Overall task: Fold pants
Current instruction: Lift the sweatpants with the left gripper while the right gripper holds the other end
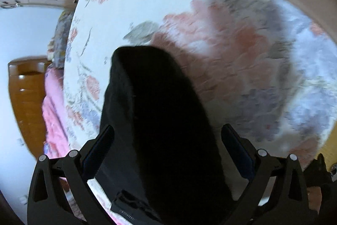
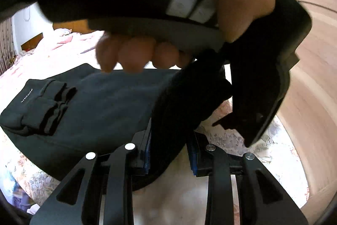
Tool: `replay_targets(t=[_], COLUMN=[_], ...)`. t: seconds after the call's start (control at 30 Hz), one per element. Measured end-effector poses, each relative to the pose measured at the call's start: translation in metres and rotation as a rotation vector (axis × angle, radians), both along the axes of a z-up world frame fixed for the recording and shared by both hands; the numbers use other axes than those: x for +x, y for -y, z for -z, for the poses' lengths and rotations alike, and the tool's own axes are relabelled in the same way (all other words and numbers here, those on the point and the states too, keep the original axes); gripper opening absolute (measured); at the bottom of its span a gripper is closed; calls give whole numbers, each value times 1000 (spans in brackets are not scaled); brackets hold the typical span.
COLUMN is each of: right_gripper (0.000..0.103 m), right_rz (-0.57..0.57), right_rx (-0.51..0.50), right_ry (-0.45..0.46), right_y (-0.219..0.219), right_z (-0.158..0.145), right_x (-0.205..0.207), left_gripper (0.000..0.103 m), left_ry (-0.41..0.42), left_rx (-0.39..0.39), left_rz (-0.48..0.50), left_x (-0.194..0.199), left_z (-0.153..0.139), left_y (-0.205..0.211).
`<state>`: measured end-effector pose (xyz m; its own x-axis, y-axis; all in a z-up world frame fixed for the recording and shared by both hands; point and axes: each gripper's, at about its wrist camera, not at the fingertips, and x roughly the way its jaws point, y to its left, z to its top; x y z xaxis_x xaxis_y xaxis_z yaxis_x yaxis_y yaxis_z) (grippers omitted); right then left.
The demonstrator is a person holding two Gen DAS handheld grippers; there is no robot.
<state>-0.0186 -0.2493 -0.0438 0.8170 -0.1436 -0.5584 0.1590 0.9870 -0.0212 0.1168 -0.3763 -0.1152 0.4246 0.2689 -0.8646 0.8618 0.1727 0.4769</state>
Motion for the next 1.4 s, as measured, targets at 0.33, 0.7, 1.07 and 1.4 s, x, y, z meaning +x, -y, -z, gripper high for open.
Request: replay_targets(t=[0.33, 0.7, 1.07, 1.4], right_gripper=[97, 97, 97, 97], right_rz=[5, -432, -166, -65], right_rx=[183, 113, 158, -313], right_ry=[25, 239, -69, -53], right_y=[16, -85, -121, -174], right_z=[1, -38, 7, 25], right_x=[-29, -73, 7, 17], left_gripper=[24, 23, 22, 22], left_ry=[-116, -106, -112, -103], left_rx=[-171, -481, -808, -1109], left_rz=[-89, -233, -390, -625], left_x=[22, 39, 56, 69], left_z=[-36, -142, -211, -209], left_y=[-37, -137, -269, -482])
